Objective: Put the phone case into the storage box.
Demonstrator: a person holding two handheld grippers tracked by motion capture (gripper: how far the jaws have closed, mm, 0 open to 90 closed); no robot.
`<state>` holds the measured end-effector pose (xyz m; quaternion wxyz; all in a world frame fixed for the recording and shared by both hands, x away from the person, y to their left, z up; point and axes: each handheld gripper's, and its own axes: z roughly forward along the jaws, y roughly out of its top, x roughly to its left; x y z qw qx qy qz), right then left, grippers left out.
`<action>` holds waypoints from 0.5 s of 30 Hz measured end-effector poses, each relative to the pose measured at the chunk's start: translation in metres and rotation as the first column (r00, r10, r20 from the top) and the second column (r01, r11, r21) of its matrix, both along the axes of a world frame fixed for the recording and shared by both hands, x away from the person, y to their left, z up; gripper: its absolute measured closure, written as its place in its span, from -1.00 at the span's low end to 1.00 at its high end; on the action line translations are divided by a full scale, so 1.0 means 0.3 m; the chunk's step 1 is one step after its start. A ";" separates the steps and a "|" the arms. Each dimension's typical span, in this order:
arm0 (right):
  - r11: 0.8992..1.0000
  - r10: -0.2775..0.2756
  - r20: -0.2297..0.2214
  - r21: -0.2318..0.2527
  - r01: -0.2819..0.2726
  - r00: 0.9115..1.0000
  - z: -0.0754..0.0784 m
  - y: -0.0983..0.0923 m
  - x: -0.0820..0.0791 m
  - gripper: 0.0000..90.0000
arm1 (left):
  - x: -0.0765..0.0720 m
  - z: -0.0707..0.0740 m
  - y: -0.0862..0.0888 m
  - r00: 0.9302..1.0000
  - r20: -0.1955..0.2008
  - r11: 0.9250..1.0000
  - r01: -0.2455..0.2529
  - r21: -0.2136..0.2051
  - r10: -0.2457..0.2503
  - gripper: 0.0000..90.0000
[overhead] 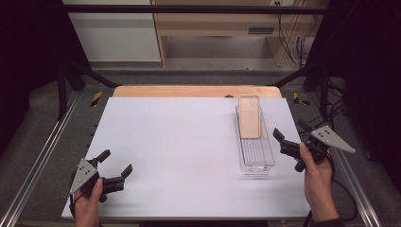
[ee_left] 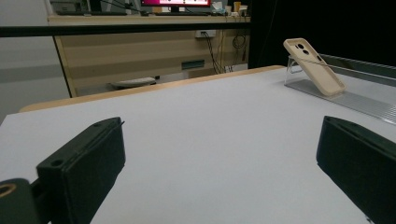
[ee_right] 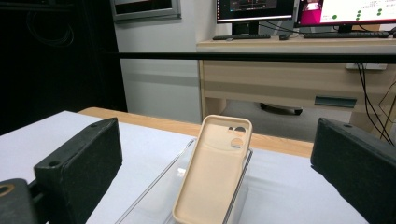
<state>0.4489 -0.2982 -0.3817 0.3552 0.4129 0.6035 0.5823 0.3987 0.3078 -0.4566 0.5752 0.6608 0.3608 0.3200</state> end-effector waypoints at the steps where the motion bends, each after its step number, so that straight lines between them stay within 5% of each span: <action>1: 1.000 -0.001 0.003 -0.001 0.001 1.000 -0.003 0.000 -0.005 -0.94 | -0.001 0.000 -0.001 1.000 0.000 1.000 0.003 0.002 -0.003 -0.97; 15: 1.000 -0.023 -0.004 0.016 0.023 1.000 -0.070 -0.018 -0.065 -0.95 | -0.003 0.002 -0.007 1.000 0.001 1.000 0.006 -0.008 -0.006 -0.97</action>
